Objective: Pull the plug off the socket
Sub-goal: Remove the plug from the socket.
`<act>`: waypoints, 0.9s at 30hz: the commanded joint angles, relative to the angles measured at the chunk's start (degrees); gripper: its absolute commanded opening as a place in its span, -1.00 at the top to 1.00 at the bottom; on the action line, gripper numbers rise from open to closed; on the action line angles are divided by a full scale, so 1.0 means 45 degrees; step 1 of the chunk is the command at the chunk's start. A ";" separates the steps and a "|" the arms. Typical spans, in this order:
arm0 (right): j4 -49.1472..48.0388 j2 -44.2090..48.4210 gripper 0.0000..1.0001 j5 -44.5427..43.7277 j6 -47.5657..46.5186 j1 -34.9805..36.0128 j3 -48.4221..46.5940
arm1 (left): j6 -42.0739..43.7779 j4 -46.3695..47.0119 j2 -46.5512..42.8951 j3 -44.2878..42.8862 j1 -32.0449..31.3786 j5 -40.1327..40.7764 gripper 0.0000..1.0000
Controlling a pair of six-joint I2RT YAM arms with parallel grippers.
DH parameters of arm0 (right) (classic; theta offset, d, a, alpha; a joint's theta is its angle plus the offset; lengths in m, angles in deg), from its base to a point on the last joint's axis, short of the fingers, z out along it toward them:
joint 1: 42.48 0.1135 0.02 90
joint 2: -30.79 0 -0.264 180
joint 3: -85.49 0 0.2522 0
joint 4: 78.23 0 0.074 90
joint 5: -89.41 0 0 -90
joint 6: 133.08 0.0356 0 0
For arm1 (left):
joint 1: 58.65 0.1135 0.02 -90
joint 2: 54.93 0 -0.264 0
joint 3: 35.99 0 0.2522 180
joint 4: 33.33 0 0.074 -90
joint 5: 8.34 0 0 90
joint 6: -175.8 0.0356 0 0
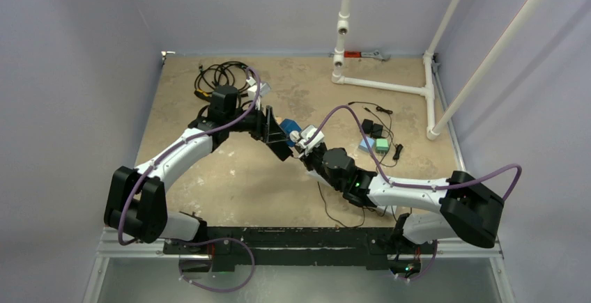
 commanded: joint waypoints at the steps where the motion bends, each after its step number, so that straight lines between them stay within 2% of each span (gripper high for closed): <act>1: -0.1732 0.0315 1.00 0.0057 0.0250 0.0087 -0.0501 | 0.1513 -0.0935 -0.0606 -0.0334 -0.0471 0.2412 1.00; 15: -0.0874 0.0778 1.00 0.3183 0.0789 -0.0252 -0.0737 | 0.2708 -0.1720 -0.1299 -0.0411 -0.1533 0.4434 1.00; 20: -0.0917 0.0970 1.00 0.3064 0.0724 -0.0285 -0.0609 | 0.2733 -0.1858 -0.1470 -0.0428 -0.1545 0.5082 1.00; 27: -0.0512 0.0608 1.00 0.1793 0.0341 -0.0166 -0.0880 | 0.2522 -0.1909 -0.1305 -0.0496 -0.1545 0.5306 1.00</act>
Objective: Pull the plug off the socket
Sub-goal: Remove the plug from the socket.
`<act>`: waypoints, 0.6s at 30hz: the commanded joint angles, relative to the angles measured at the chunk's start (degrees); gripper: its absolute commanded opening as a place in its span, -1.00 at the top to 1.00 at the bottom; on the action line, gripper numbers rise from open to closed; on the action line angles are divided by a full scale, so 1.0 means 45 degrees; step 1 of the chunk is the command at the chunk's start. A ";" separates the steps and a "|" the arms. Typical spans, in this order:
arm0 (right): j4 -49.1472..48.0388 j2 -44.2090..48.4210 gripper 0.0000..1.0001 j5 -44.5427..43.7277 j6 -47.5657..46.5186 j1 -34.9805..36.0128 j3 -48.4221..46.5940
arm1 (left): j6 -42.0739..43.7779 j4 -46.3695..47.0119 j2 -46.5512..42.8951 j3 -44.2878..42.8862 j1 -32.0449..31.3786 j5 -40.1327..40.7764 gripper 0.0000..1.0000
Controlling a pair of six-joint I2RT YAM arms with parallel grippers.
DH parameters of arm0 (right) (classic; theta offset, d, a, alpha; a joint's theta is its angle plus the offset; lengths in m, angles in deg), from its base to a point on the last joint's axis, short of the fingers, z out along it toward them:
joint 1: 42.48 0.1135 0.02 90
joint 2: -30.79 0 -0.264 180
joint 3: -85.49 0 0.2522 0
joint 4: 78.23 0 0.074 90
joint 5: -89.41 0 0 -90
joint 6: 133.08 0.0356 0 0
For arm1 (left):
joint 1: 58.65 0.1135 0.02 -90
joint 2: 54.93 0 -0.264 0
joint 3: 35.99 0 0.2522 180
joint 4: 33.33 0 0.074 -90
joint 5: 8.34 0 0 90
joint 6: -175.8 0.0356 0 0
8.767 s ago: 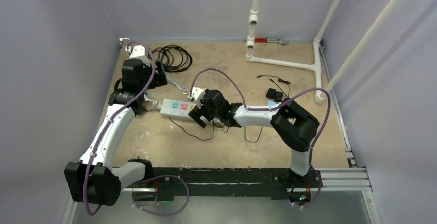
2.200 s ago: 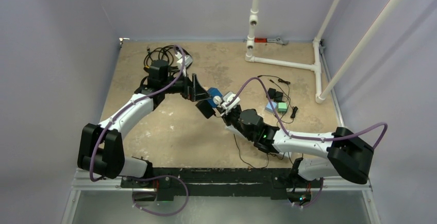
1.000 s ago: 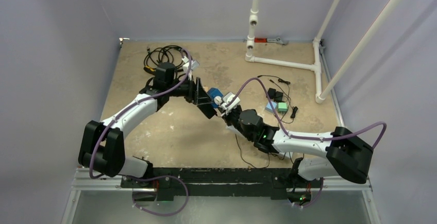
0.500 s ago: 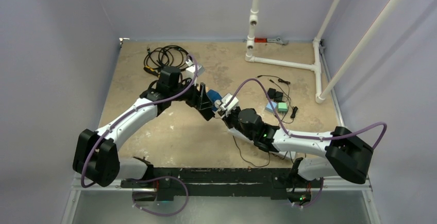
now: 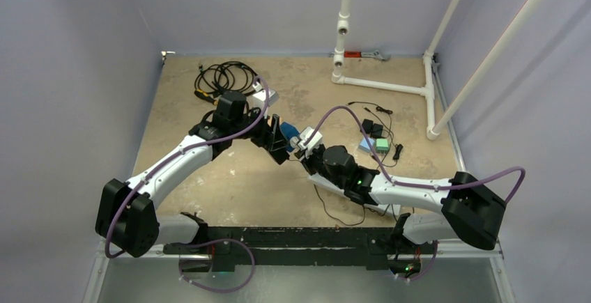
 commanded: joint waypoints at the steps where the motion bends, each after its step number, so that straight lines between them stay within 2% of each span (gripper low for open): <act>1: -0.2056 0.0491 1.00 -0.0364 -0.0151 0.0346 -0.0874 | 0.0545 0.0098 0.0020 -0.0426 0.0000 0.1522 1.00; 18: -0.2334 -0.1448 1.00 -0.3970 -0.1993 0.2450 -0.1609 | 0.0219 -0.0048 -0.0025 -0.0446 0.0174 0.2166 1.00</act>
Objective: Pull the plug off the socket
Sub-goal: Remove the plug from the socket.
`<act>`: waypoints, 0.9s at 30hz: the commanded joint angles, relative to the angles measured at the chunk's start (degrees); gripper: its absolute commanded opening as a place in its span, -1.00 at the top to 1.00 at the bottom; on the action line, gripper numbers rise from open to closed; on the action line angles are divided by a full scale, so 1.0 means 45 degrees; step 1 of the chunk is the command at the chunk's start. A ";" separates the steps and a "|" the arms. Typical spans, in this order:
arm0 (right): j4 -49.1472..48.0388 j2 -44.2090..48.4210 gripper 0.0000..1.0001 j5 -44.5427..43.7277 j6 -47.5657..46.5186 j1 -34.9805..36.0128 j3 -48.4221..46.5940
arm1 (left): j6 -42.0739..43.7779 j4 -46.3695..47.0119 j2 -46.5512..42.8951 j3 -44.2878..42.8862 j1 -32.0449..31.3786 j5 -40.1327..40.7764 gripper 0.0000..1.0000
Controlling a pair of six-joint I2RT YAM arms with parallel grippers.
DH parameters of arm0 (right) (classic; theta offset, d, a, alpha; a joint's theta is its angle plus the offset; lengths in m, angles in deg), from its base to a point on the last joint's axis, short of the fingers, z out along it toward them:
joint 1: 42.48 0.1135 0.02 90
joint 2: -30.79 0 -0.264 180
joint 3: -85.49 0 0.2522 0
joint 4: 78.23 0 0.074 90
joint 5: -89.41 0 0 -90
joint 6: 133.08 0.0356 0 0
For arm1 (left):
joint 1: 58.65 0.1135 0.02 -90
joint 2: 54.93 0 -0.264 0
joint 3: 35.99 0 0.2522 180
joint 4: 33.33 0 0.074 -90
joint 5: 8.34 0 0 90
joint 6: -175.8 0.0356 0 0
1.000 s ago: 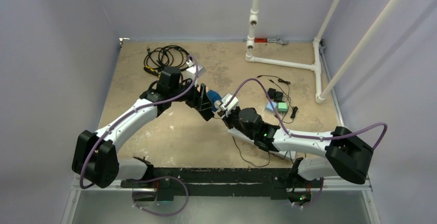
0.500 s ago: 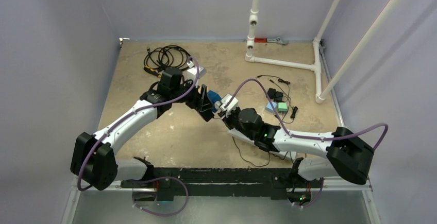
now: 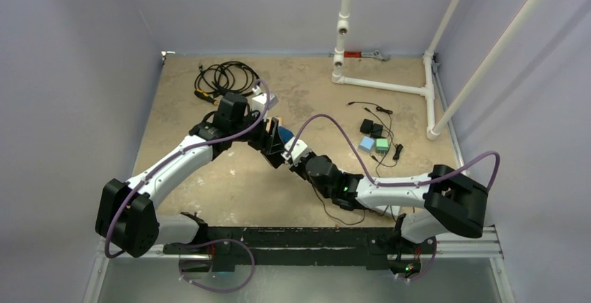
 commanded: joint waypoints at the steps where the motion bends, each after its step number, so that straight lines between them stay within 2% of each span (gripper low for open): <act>1: -0.2332 -0.0051 1.00 -0.0783 -0.0872 0.0936 -0.1080 | 0.0185 0.0909 -0.0006 -0.0417 0.0229 0.1403 1.00; 11: -0.2257 0.0444 1.00 0.0925 0.0340 0.0599 -0.1015 | 0.0601 0.0682 -0.0053 -0.0407 0.0211 0.1983 1.00; 14: -0.2122 0.0848 1.00 0.2314 0.1005 -0.0113 -0.0798 | 0.0807 0.0621 -0.0018 -0.0436 0.0100 0.1915 1.00; 16: -0.2097 0.1217 1.00 0.4143 0.1571 -0.1029 -0.0585 | 0.0880 0.0625 -0.0022 -0.0436 0.0026 0.1732 1.00; 20: -0.2102 0.1748 1.00 0.5951 0.2527 -0.2278 -0.0322 | 0.1017 0.0697 -0.0022 -0.0417 -0.0039 0.1463 1.00; 27: -0.2094 0.1936 1.00 0.6385 0.2699 -0.2602 -0.0237 | 0.1044 0.0730 -0.0003 -0.0397 -0.0103 0.1321 1.00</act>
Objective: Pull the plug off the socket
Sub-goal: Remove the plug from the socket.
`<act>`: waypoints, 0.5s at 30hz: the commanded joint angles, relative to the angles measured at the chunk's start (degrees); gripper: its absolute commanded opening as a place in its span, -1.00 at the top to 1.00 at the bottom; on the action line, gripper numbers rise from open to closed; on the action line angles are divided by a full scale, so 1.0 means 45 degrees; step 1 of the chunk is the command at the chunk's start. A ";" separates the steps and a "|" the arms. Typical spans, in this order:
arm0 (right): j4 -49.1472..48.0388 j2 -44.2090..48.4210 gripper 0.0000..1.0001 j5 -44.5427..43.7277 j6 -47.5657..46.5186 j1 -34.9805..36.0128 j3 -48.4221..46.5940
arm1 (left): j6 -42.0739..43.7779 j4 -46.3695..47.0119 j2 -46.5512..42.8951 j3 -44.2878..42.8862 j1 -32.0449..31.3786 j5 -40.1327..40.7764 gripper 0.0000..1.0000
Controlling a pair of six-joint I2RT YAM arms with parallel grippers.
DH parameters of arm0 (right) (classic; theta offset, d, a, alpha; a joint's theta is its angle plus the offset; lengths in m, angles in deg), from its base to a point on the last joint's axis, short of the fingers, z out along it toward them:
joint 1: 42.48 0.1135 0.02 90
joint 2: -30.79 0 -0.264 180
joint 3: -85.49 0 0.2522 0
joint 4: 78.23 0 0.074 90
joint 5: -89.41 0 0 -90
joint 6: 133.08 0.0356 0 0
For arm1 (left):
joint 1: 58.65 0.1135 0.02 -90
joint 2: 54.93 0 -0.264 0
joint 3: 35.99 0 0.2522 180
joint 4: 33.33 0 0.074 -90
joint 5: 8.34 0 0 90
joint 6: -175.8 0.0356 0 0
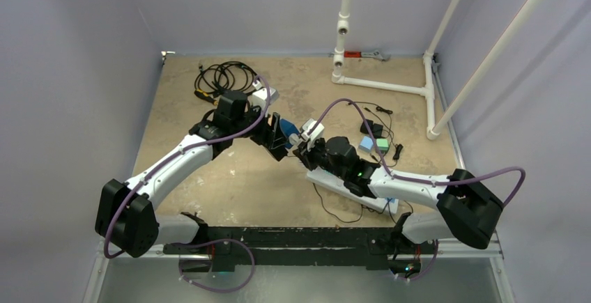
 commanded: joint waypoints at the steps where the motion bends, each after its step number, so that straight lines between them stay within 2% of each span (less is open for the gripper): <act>1: -0.2401 0.0869 1.00 0.1107 0.0582 0.0069 -0.0323 | 0.0734 -0.0012 0.0002 -0.0169 0.0009 0.1068 1.00; 7: -0.2064 0.0905 1.00 0.0243 -0.0074 0.0088 -0.0340 | 0.0465 -0.0199 0.0094 -0.0217 0.0009 0.2104 1.00; 11: -0.2019 0.0803 1.00 -0.0090 -0.0258 0.0204 -0.0379 | 0.0375 -0.0261 0.0102 -0.0269 0.0029 0.2234 1.00; 15: -0.1879 0.0554 1.00 -0.1307 -0.0991 0.0841 -0.0494 | 0.0281 -0.0320 0.0104 -0.0286 0.0065 0.2316 1.00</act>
